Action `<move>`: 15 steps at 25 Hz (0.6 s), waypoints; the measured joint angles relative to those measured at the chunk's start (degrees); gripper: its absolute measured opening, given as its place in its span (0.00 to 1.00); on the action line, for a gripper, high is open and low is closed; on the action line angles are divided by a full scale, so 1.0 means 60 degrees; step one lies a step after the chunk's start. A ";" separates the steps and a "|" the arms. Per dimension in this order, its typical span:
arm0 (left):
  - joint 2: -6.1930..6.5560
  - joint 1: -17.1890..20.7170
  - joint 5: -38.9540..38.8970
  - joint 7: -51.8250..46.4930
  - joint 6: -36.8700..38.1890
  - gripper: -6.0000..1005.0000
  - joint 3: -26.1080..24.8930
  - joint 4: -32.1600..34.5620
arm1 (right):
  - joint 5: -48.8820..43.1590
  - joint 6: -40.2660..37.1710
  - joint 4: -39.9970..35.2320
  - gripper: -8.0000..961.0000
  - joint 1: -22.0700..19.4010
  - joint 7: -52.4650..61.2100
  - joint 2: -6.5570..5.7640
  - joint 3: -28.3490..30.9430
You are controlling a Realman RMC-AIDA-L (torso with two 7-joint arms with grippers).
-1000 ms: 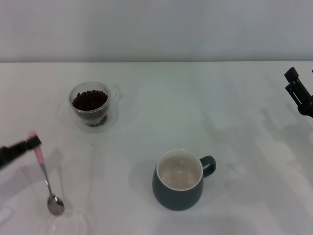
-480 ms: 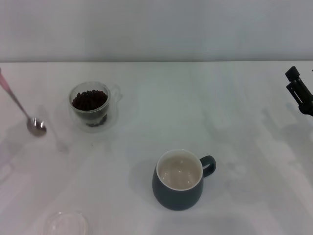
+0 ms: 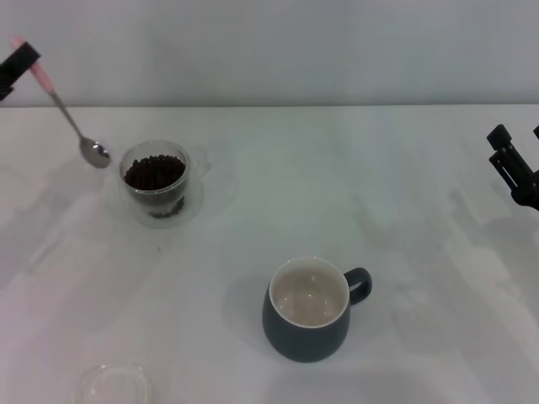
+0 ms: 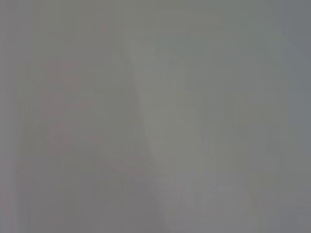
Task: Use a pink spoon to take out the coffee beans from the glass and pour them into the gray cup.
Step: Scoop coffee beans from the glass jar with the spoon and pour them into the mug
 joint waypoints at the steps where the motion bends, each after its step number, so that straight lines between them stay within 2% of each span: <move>1: -0.0052 -0.0057 -0.0001 0.0078 0.0188 0.13 -0.0005 0.0012 | 0.0000 0.0007 -0.0002 0.85 -0.0008 0.0000 -0.0001 -0.0001; 8: -0.0368 -0.0467 -0.0012 0.0449 0.1501 0.13 -0.0001 0.0005 | 0.0017 0.0041 -0.0248 0.85 -0.0014 0.0001 -0.0018 0.0040; 12: -0.0524 -0.0512 -0.0018 0.1023 0.1793 0.13 0.0006 -0.0005 | 0.0076 0.0047 -0.0360 0.85 -0.0036 0.0012 -0.0031 0.0079; 15: -0.0716 -0.0544 -0.0107 0.1673 0.1877 0.13 -0.0011 -0.0059 | 0.0087 0.0068 -0.0518 0.85 -0.0042 0.0165 -0.0035 0.0088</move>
